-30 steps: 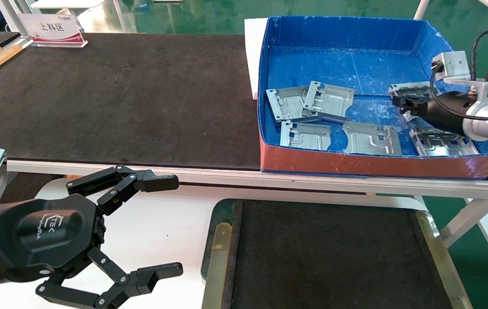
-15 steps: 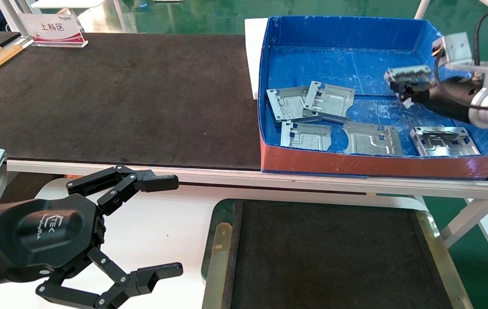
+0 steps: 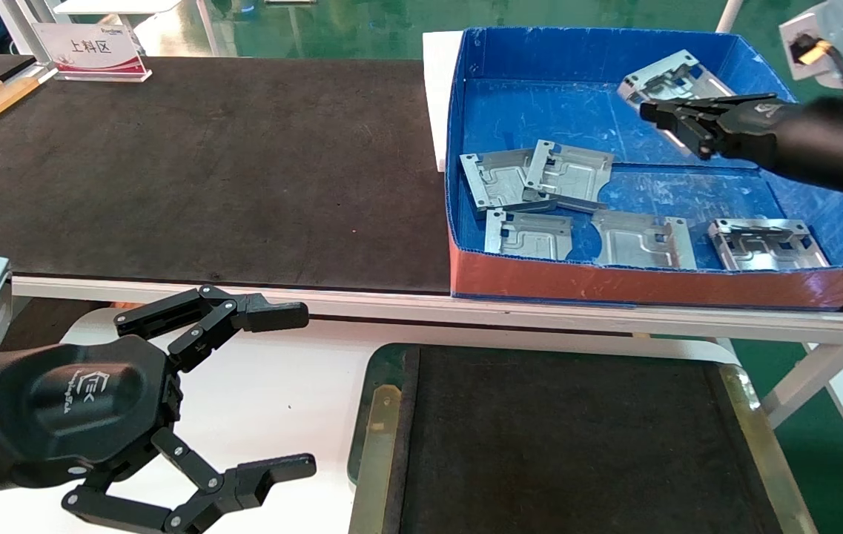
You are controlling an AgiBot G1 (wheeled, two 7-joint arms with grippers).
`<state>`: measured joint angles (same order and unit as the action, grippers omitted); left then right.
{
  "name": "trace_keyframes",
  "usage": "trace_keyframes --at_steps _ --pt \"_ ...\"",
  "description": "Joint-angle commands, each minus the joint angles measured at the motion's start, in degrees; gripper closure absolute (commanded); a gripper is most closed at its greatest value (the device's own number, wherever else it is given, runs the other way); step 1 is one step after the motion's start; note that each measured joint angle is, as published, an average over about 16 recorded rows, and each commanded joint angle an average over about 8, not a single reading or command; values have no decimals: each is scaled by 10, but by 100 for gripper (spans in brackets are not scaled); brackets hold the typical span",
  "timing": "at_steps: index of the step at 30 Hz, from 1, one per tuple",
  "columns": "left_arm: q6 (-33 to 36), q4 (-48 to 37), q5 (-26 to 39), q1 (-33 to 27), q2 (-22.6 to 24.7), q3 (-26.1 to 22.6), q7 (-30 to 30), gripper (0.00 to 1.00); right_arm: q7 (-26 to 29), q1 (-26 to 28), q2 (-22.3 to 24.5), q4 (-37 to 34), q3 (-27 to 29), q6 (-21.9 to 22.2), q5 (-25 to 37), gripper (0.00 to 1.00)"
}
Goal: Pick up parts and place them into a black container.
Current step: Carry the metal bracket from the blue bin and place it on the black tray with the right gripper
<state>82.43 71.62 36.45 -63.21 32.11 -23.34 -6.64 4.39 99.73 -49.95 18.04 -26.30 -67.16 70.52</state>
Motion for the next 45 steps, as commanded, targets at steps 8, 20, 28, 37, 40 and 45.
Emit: trace_keyframes --at_steps 8,20,28,37,40,45 --pt "0 0 0 0 0 0 0 0 17 -45 53 111 10 -143 -44 100" --pt "0 0 0 0 0 0 0 0 129 -196 97 368 16 -178 -114 100" --pt "0 0 0 0 0 0 0 0 158 -310 116 495 9 -121 -115 100" --pt "0 0 0 0 0 0 0 0 102 -361 84 504 -26 -98 -55 100" --pt "0 0 0 0 0 0 0 0 73 -358 68 481 -40 -108 -33 100" --pt "0 0 0 0 0 0 0 0 29 -345 43 431 -59 -131 -7 100"
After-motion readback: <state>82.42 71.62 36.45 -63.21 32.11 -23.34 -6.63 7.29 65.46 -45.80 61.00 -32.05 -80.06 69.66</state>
